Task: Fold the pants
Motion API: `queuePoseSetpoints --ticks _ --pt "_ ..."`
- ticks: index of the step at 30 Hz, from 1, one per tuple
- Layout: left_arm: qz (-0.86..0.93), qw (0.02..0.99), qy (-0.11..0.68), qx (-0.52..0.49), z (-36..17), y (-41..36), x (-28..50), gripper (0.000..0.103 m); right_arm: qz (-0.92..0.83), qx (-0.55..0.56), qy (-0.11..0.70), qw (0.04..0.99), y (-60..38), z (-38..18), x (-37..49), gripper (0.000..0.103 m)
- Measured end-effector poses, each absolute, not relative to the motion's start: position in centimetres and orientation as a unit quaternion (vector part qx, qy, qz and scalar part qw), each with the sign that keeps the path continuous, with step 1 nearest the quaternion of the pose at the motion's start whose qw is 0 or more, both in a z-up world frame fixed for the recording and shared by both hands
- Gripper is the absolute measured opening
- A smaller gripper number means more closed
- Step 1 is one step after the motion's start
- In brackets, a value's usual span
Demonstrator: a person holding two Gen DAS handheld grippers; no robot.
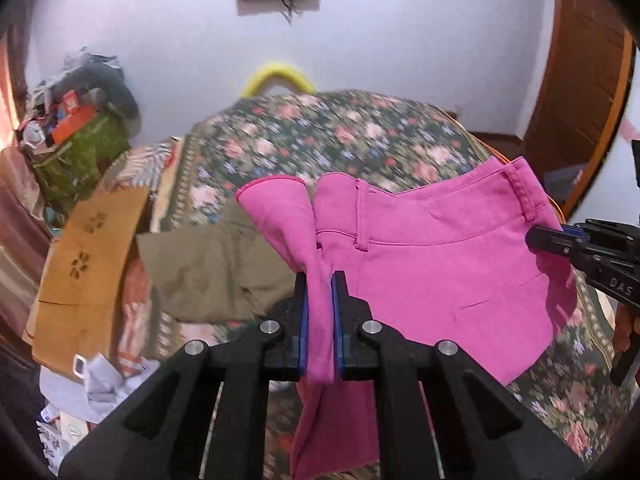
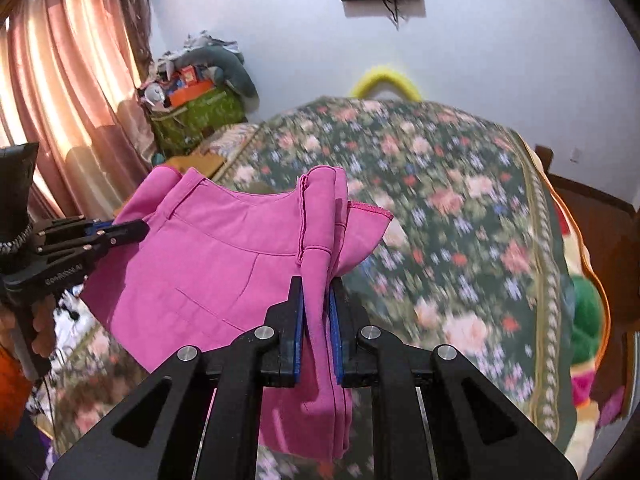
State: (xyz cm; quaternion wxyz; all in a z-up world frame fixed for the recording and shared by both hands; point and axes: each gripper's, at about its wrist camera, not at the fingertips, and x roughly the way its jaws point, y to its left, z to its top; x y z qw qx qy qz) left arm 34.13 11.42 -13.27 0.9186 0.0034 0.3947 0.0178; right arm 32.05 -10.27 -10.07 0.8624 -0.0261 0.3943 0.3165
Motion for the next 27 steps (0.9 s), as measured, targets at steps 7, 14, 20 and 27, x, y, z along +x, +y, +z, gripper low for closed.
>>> queuePoseSetpoints --ticks 7,14,20,27 --pt "0.063 0.919 0.388 -0.023 -13.0 17.3 37.1 0.01 0.33 -0.028 0.378 0.864 -4.9 -9.6 34.8 0.01" --pt "0.108 0.91 0.399 -0.018 -15.5 21.9 40.1 0.009 0.335 -0.055 0.378 0.862 0.7 -11.5 37.4 0.01" --pt "0.14 0.896 0.42 -0.02 -19.3 25.1 43.0 0.009 0.333 -0.075 0.389 0.856 4.7 -13.6 40.1 0.01" --pt "0.168 0.885 0.434 -0.022 -23.1 28.5 46.3 0.009 0.324 -0.084 0.41 0.848 8.5 -17.1 42.4 0.01"
